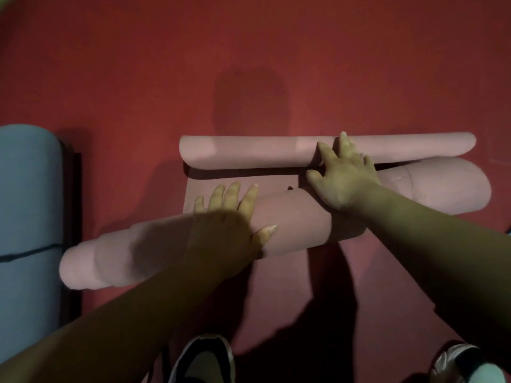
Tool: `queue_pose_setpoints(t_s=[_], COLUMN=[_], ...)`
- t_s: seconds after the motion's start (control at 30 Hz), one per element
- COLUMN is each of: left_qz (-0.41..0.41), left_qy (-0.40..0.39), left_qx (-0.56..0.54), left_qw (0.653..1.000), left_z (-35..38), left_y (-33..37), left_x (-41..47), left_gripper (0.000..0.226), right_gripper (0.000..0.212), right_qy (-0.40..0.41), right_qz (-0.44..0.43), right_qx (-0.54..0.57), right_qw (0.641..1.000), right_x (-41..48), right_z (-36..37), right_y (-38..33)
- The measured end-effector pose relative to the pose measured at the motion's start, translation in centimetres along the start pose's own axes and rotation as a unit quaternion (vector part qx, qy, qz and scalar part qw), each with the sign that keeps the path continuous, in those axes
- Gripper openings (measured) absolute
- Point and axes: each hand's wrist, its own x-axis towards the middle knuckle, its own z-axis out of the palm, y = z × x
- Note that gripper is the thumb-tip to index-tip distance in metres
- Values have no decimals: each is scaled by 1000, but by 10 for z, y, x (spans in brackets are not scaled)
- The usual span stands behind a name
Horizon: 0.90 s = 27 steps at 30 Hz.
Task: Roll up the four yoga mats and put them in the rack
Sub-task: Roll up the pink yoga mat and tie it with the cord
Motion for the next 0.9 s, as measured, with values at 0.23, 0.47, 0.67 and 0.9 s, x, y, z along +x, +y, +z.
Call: queue_pose_setpoints(t_s=[0.23, 0.47, 0.67, 0.9], left_qz=[2, 18, 20, 0], left_qy=[95, 185, 125, 107], left_qx=[31, -8, 8, 12], left_qw=[995, 982, 992, 994], left_z=[8, 21, 13, 7], left_y=[0, 5, -3, -7], left_x=[-3, -21, -2, 18], left_gripper=[83, 72, 80, 82], right_gripper=[74, 83, 80, 80], right_qy=[-12, -19, -11, -8], right_qz=[28, 2, -1, 9], right_qx=[-17, 15, -2, -19], right_qw=[999, 1000, 1000, 1000], right_x=[4, 3, 10, 16], right_z=[-6, -3, -6, -7], right_y=[-7, -2, -4, -5])
